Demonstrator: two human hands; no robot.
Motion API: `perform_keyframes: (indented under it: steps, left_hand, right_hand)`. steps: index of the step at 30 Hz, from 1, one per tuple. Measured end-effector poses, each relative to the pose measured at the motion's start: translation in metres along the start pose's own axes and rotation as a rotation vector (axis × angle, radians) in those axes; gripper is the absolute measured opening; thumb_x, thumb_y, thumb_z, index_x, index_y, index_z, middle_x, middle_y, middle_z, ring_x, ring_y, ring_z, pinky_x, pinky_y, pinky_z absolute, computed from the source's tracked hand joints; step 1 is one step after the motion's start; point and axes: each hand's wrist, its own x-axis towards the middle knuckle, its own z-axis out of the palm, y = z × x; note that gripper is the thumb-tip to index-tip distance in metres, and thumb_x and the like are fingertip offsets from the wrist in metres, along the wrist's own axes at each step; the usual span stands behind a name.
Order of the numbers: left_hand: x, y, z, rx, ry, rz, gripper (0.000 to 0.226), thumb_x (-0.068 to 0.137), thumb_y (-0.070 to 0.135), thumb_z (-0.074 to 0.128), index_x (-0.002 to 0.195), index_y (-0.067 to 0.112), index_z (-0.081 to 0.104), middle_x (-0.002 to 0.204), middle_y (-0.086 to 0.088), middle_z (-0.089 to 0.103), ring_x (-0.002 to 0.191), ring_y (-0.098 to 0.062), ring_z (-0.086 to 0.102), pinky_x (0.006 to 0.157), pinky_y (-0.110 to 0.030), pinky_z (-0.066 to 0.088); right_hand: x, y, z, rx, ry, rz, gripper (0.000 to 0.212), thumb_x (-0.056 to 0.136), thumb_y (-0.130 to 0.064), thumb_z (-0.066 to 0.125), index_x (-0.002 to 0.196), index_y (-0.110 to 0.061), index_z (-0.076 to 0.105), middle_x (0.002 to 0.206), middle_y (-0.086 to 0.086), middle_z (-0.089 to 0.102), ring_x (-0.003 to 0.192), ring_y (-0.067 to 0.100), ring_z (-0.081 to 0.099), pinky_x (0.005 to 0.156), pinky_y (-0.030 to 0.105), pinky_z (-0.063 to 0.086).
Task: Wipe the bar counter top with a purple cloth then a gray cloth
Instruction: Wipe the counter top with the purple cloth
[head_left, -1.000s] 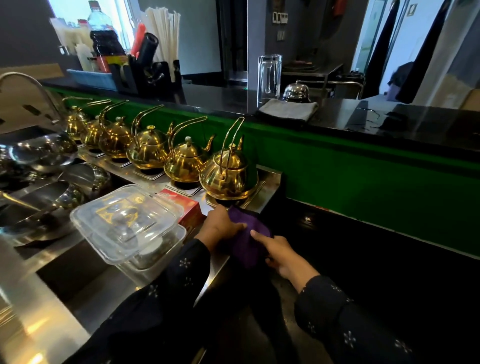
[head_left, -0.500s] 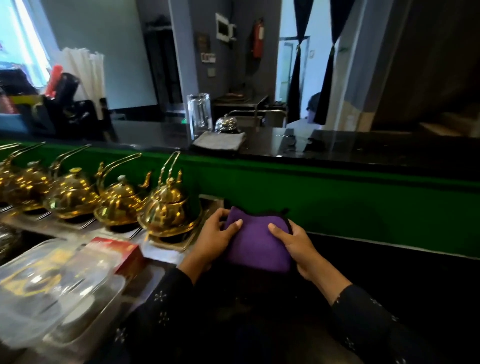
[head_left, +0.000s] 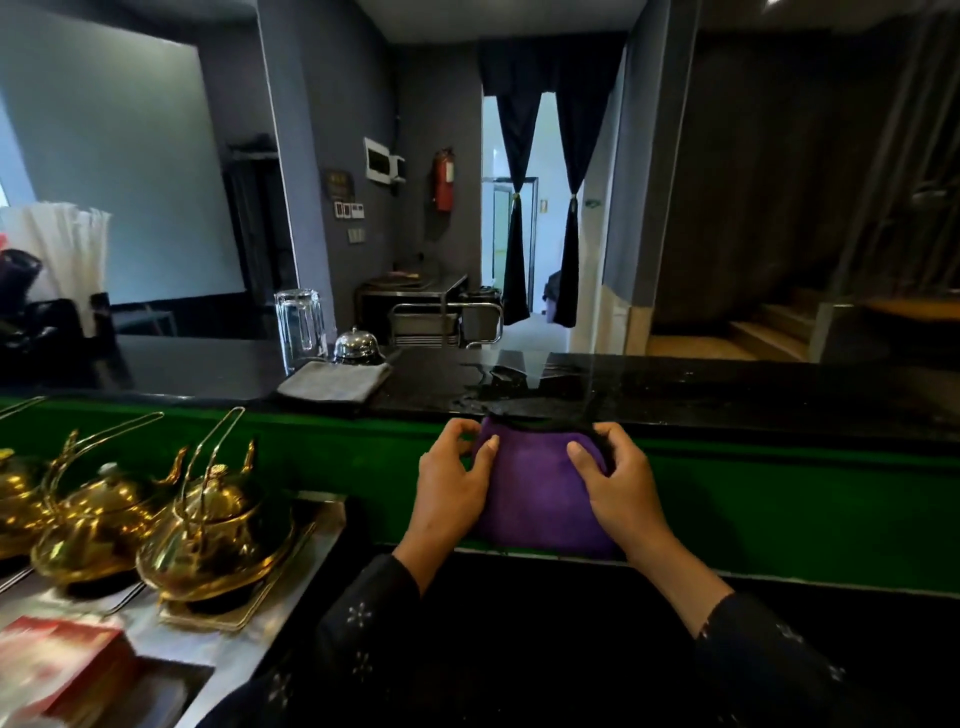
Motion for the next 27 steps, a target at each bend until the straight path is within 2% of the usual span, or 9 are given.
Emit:
perform_keyframes:
  steps: [2, 4, 8, 10, 13, 18, 23, 27]
  left_hand:
    - [0.011, 0.005, 0.002, 0.025, 0.000, 0.000, 0.007, 0.088, 0.023, 0.065, 0.090, 0.019, 0.060, 0.080, 0.005, 0.068, 0.073, -0.009, 0.065, 0.054, -0.012, 0.046]
    - [0.026, 0.008, 0.001, 0.065, 0.001, 0.006, 0.010, 0.087, 0.025, 0.066, 0.092, 0.016, 0.062, 0.082, 0.002, 0.068, 0.075, -0.010, 0.064, 0.058, -0.016, 0.049]
    - [0.065, 0.008, -0.003, 0.150, -0.019, 0.036, 0.011, 0.085, 0.027, 0.069, 0.091, 0.019, 0.064, 0.081, 0.005, 0.068, 0.075, -0.005, 0.062, 0.066, -0.014, 0.050]
    - [0.085, 0.004, -0.003, 0.197, -0.038, 0.034, 0.011, 0.084, 0.028, 0.069, 0.090, 0.020, 0.064, 0.081, 0.004, 0.069, 0.076, -0.009, 0.064, 0.070, -0.023, 0.053]
    - [0.114, -0.002, -0.004, 0.246, -0.056, 0.014, 0.012, 0.085, 0.028, 0.068, 0.090, 0.018, 0.064, 0.076, 0.008, 0.065, 0.076, -0.012, 0.064, 0.070, -0.029, 0.053]
    - [0.155, -0.015, 0.000, 0.309, -0.100, 0.005, 0.014, 0.086, 0.030, 0.065, 0.094, 0.018, 0.063, 0.074, 0.010, 0.060, 0.077, -0.011, 0.061, 0.070, -0.025, 0.046]
    - [0.192, -0.030, 0.008, 0.330, -0.129, -0.047, 0.015, 0.085, 0.030, 0.067, 0.094, 0.018, 0.062, 0.074, 0.007, 0.061, 0.080, -0.015, 0.063, 0.072, -0.030, 0.051]
    - [0.203, -0.046, 0.013, 0.494, -0.277, -0.062, 0.014, 0.085, 0.026, 0.067, 0.092, 0.014, 0.063, 0.083, 0.003, 0.060, 0.083, -0.014, 0.058, 0.074, -0.023, 0.044]
  right_hand:
    - [0.013, -0.007, -0.003, -0.039, 0.004, -0.056, 0.015, 0.091, -0.021, 0.064, 0.102, -0.014, 0.058, 0.091, -0.001, 0.063, 0.082, 0.013, 0.059, 0.064, 0.017, 0.045]
    - [0.025, -0.013, -0.004, -0.074, 0.026, -0.094, 0.012, 0.090, -0.018, 0.065, 0.097, -0.017, 0.056, 0.086, -0.008, 0.059, 0.080, 0.009, 0.056, 0.063, 0.007, 0.040]
    - [0.054, -0.022, 0.002, -0.144, 0.028, -0.132, 0.010, 0.090, -0.017, 0.065, 0.097, -0.016, 0.058, 0.088, -0.004, 0.059, 0.081, 0.010, 0.054, 0.060, 0.004, 0.037]
    - [0.073, -0.025, 0.008, -0.192, 0.010, -0.140, 0.011, 0.089, -0.017, 0.066, 0.098, -0.012, 0.063, 0.090, -0.001, 0.063, 0.083, 0.013, 0.058, 0.063, 0.007, 0.039]
    - [0.101, -0.026, 0.021, -0.242, -0.035, -0.108, 0.015, 0.089, -0.019, 0.067, 0.100, -0.010, 0.065, 0.092, 0.000, 0.063, 0.087, 0.015, 0.058, 0.074, 0.023, 0.044]
    - [0.141, -0.014, 0.044, -0.291, -0.041, -0.041, 0.021, 0.090, -0.020, 0.066, 0.107, -0.007, 0.065, 0.097, 0.002, 0.061, 0.091, 0.015, 0.054, 0.077, 0.025, 0.040]
    - [0.177, 0.003, 0.059, -0.293, -0.035, 0.014, 0.019, 0.089, -0.021, 0.066, 0.104, -0.008, 0.066, 0.097, 0.004, 0.065, 0.094, 0.023, 0.061, 0.075, 0.029, 0.044]
    - [0.189, 0.016, 0.066, -0.554, -0.133, 0.079, 0.026, 0.089, -0.027, 0.066, 0.112, -0.017, 0.063, 0.114, 0.006, 0.064, 0.104, 0.023, 0.058, 0.087, 0.037, 0.048]
